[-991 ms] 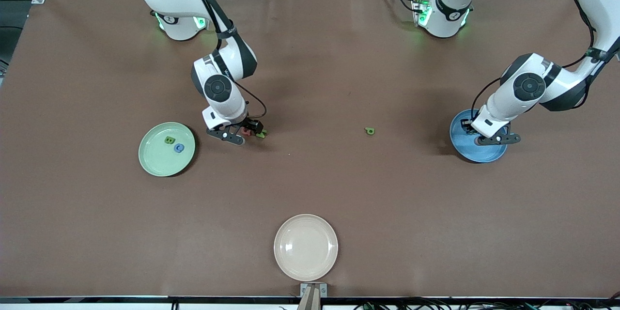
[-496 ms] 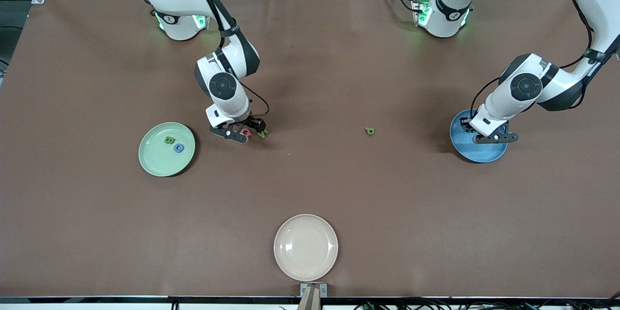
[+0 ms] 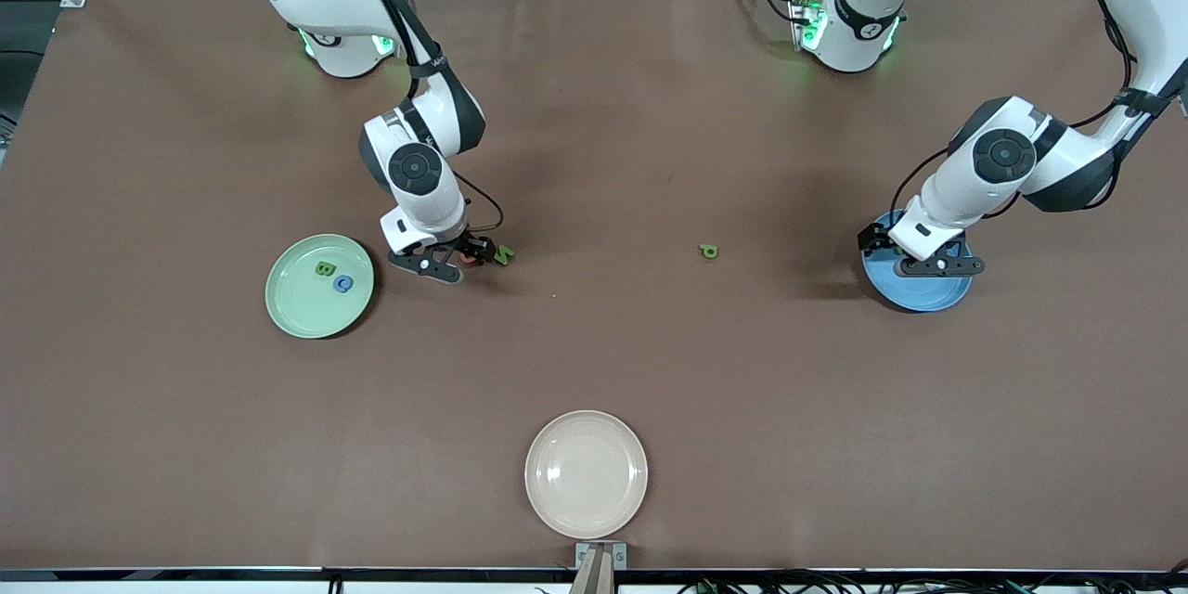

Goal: Sort upper and lower case letters into plates
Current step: 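Release the u, grasp green p with the left gripper while the right grasps q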

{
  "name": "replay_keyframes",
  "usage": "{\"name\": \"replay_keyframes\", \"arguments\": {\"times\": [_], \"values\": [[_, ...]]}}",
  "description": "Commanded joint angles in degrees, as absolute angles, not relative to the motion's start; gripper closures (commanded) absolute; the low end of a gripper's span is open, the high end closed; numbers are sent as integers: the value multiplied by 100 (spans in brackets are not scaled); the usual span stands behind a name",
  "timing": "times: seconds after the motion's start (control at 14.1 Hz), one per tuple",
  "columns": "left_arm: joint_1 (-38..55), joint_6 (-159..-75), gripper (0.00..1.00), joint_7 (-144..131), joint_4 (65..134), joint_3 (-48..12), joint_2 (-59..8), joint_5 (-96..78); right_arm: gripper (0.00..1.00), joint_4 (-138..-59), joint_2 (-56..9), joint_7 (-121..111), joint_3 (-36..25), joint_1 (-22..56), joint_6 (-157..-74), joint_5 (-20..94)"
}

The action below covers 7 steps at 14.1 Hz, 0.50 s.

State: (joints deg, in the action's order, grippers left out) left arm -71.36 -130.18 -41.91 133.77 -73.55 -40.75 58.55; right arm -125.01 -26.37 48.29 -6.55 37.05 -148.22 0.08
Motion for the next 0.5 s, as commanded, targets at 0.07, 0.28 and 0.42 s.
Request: {"name": "replay_keyframes", "arguments": {"times": [0.07, 0.28, 0.42], "values": [[-6350, -12894, 1, -4411, 13167, -7620, -3990, 5581, 3, -12507, -2698, 4887, -598, 3639, -14959, -114], [-5198, -12894, 0, -5305, 12825, -7506, -4043, 5537, 3, -12516, -2707, 4896, -598, 3647, -14950, -114], [-4163, -12894, 0, -6000, 12508, -7060, -4043, 5537, 10, -12524, -2707, 4895, -598, 3656, -14941, -114]]}}
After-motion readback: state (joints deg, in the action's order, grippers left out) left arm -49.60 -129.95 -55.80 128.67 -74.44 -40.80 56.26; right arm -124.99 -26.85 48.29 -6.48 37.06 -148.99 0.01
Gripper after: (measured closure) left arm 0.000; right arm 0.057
